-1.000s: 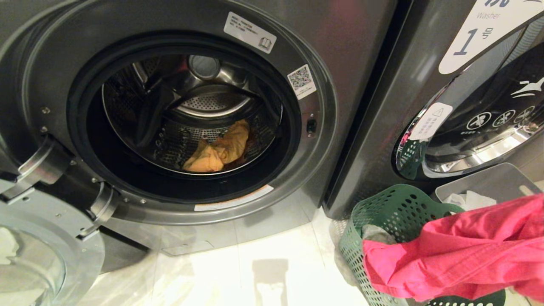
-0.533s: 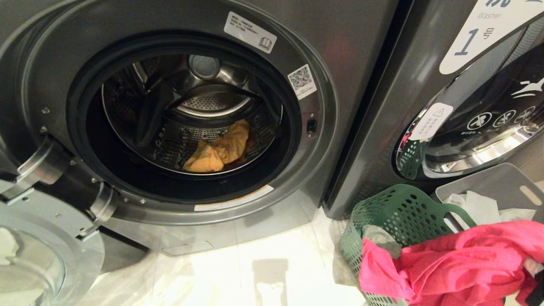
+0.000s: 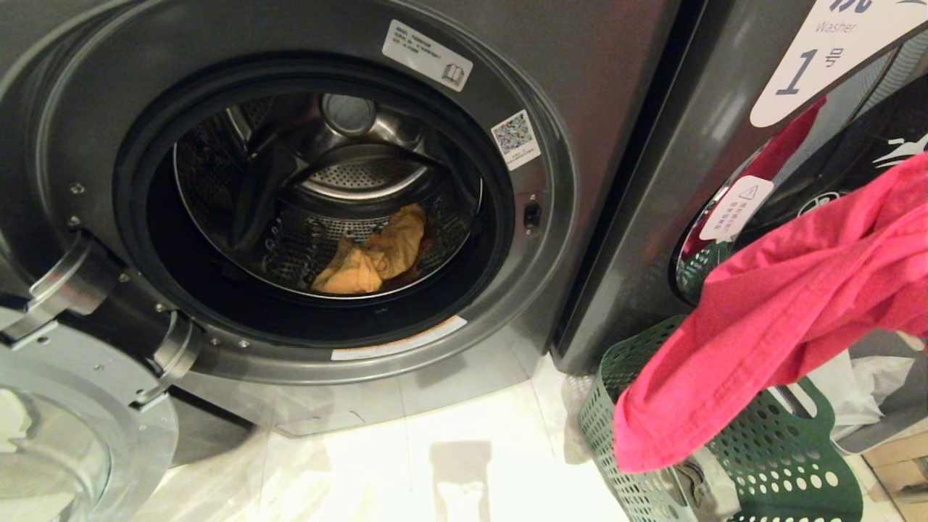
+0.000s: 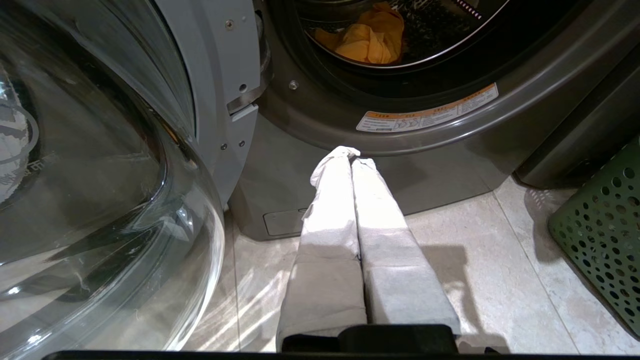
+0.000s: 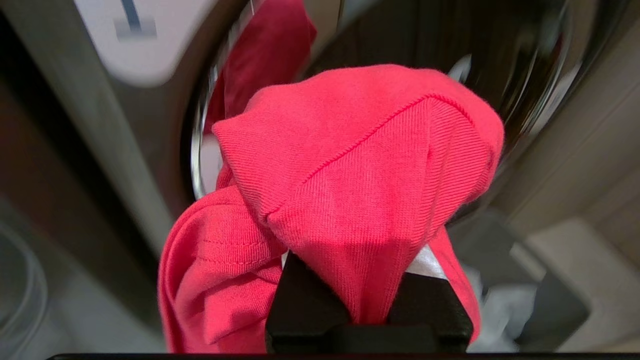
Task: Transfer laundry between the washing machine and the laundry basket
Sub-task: Pick a cloth and place it into the basket
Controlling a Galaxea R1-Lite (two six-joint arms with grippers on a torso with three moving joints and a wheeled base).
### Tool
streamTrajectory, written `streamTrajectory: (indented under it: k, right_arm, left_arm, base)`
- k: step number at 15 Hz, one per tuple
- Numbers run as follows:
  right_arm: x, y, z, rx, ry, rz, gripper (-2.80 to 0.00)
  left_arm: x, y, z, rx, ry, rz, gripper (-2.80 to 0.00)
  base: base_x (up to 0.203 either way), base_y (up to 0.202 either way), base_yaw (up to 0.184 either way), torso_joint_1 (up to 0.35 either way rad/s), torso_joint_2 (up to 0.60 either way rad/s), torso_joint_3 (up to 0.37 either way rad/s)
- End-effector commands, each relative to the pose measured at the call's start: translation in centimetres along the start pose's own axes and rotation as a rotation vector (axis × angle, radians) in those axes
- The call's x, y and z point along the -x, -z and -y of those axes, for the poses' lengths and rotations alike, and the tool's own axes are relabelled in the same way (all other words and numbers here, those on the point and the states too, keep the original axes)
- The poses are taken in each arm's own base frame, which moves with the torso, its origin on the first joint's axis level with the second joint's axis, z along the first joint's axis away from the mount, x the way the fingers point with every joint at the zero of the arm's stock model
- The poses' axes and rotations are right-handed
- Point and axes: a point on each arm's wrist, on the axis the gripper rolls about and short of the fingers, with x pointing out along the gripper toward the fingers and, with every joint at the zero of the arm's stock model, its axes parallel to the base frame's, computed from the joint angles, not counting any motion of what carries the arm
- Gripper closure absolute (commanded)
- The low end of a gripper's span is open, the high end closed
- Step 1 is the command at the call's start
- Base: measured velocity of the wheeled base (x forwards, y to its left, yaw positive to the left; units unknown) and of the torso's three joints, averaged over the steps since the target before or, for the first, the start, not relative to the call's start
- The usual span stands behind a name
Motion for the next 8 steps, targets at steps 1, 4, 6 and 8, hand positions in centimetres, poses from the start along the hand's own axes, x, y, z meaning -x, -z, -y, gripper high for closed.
streamTrajectory:
  k: [1, 4, 6, 8]
  right_arm:
    - [-0.5, -2.1, 0.1, 0.041, 0.016, 0.068, 0.00]
    - [-0.4, -1.9, 0.1, 0.049, 0.016, 0.061, 0.00]
    - [-0.2, -1.3, 0.1, 0.056, 0.014, 0.043, 0.00]
    - [-0.1, -0.5, 0.1, 0.063, 0.013, 0.020, 0.00]
  left_arm:
    - [-0.2, 1.1, 0.0, 0.001, 0.000, -0.040, 0.00]
    - [-0.2, 1.1, 0.0, 0.001, 0.000, -0.040, 0.00]
    - [-0.2, 1.1, 0.0, 0.001, 0.000, -0.040, 0.00]
    - [-0.2, 1.1, 0.0, 0.001, 0.000, -0.040, 0.00]
  base:
    - [0.000, 0.000, 0.000, 0.000, 0.00, 0.000]
    - [0.000, 0.000, 0.000, 0.000, 0.00, 0.000]
    - [0.000, 0.000, 0.000, 0.000, 0.00, 0.000]
    - [0.000, 0.000, 0.000, 0.000, 0.00, 0.000]
